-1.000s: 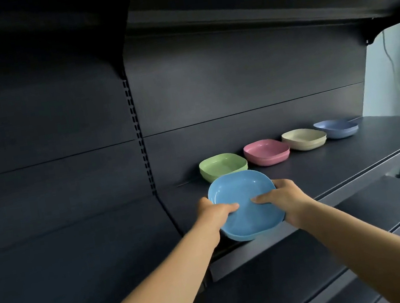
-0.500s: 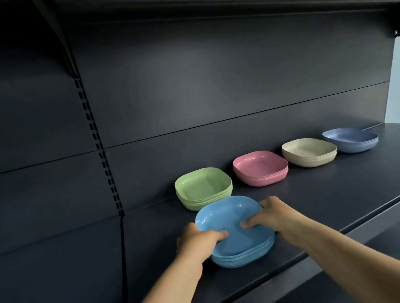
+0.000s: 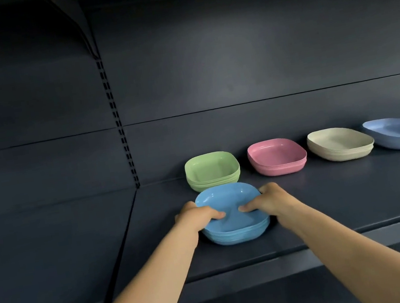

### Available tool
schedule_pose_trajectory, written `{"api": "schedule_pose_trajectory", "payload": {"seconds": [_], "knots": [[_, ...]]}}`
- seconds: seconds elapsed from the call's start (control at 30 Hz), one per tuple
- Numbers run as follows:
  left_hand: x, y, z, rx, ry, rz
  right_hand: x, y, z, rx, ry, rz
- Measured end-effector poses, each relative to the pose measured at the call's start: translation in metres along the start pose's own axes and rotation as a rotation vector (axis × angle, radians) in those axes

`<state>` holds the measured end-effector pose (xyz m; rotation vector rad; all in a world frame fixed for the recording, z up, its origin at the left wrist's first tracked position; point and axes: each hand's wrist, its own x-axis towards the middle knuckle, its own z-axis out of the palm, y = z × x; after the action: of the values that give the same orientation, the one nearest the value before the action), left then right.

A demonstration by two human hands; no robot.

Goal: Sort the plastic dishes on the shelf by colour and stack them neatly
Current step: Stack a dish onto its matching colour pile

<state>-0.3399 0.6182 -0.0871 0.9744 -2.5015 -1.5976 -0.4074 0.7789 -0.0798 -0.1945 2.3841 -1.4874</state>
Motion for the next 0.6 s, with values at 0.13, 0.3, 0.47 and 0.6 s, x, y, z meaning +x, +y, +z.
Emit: {"api": "schedule_pose_trajectory", "payload": {"seconds": [0.13,0.3,0.47,0.6], "knots": [[-0.005,0.002,0.001,0.022,-0.013,-0.009,0.001,0.002,0.000,0.026,-0.014,0.000],[-0.018,0.009,-0.011,0.054,-0.038,0.026,-0.003,-0.006,-0.003,-0.064,-0.012,-0.041],[-0.033,0.012,-0.058,0.102,-0.050,0.143,-0.021,-0.035,-0.005,-0.558,0.146,-0.266],[-0.054,0.004,-0.120,0.488,0.033,0.285,-0.052,-0.068,0.017,-0.912,0.186,-0.440]]}}
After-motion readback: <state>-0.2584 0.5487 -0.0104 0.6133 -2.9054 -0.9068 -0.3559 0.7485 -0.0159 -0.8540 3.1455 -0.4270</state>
